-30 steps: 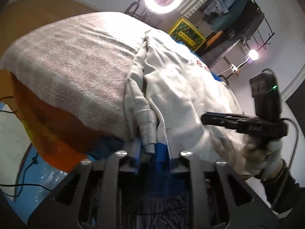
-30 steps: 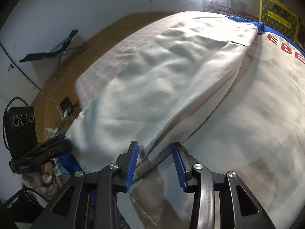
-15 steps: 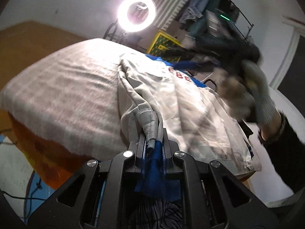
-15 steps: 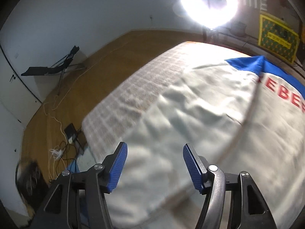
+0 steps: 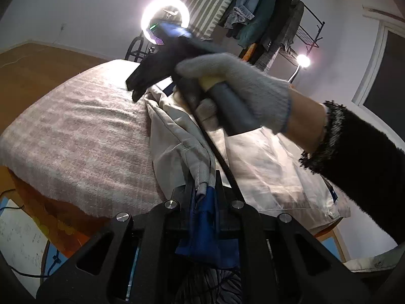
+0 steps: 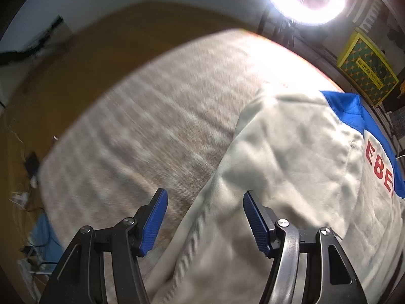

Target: Fold large clothes

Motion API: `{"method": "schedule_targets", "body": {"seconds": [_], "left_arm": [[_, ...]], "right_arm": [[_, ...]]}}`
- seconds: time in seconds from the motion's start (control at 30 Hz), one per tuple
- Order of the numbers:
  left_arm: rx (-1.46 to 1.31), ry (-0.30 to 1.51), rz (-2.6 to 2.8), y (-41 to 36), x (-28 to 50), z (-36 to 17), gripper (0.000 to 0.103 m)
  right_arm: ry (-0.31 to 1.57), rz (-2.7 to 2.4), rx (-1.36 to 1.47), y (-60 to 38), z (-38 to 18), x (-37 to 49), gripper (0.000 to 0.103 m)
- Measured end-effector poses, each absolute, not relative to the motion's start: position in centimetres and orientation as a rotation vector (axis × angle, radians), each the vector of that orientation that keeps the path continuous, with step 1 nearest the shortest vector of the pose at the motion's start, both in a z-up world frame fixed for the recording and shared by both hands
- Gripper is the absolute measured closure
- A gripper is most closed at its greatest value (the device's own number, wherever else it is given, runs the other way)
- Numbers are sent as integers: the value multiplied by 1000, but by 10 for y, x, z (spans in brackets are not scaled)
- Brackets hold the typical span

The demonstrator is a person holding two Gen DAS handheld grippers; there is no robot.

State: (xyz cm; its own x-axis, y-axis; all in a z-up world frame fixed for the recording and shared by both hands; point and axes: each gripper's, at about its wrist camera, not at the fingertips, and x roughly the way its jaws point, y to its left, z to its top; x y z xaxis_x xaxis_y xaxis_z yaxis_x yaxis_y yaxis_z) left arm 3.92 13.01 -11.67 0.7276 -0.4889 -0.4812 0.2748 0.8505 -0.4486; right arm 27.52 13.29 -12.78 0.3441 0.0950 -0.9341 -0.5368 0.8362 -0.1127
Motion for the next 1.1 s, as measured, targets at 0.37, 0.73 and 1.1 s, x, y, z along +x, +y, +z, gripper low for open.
{"method": "schedule_targets", "body": {"seconds": [0.37,0.73,1.1], "left_arm": [[-317,628,-430,116,40,-110,95],[-238,617,-435,90,31,-95,95],[-86,606,-515,29,16,-78,95]], "right_arm": [[1175,382,-492,120,-150,284,67],[1128,427,-190,62,-122,296,99],[998,495,292,-65,-95,280,100]]}}
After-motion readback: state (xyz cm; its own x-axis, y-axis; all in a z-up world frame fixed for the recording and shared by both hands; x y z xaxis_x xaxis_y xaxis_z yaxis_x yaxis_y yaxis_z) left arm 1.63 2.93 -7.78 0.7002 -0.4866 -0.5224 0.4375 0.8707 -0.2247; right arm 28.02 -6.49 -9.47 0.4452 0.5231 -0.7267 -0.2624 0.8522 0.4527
